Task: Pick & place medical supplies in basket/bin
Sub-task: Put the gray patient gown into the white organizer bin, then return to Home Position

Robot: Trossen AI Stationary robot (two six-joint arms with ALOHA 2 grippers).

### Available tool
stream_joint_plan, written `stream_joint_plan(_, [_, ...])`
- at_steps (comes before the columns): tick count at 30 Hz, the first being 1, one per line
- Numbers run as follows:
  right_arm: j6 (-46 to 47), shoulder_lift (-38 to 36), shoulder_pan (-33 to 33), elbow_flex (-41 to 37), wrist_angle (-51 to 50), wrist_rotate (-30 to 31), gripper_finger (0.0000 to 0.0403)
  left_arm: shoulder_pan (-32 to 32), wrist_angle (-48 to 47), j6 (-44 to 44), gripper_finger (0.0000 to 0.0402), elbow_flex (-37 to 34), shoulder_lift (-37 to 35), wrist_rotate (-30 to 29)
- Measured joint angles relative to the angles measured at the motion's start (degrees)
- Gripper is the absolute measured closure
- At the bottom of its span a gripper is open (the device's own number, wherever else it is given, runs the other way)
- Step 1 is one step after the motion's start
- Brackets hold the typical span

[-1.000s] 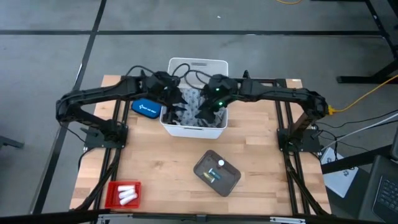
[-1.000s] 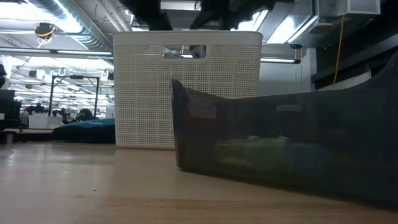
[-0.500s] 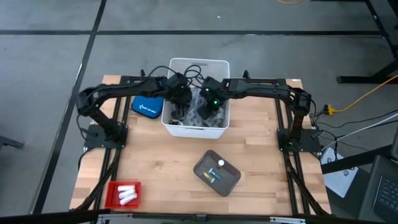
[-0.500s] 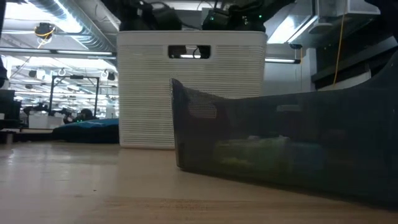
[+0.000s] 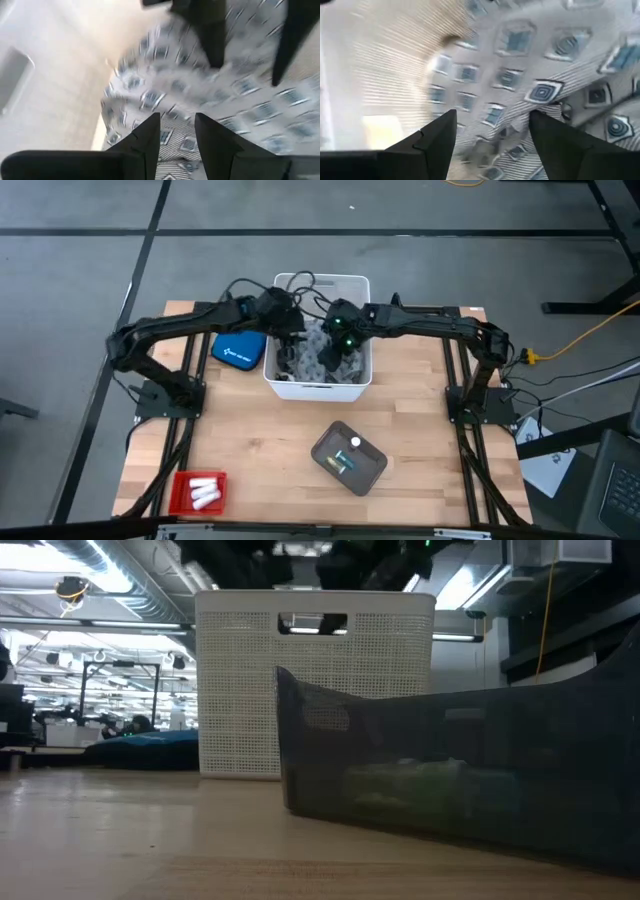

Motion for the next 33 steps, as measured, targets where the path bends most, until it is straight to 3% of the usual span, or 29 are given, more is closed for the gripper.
stream_joint_plan(10, [-3.2,-4.1,3.0,15.0,-5.2,0.0,0.0154,-2.8,-0.5,-1.4,0.0281,0.5,-15.6,2.0])
stream_joint_plan(15, [-10.0,-5.7,6.4,23.6,-4.7,1.8,0.0154,-5.0,5.1,-4.3,0.0281,0.5,-24.1,9.7])
stream_joint_plan(19, [-17.3,-7.6,10.4,28.4,-5.6,5.7,0.0154,-5.8,6.4,-6.2,0.0281,0.5,-30.7,9.4])
stream_joint_plan(25, [-21.8,-14.0,17.7,28.6,-6.0,8.8,0.0154,-5.5,4.3,-12.4,0.0281,0.3,-40.4,4.5])
stream_joint_plan(33, [-30.4,-19.2,28.6,26.4,-5.9,10.4,0.0154,-5.5,0.4,-19.3,0.0281,0.3,-50.5,4.6])
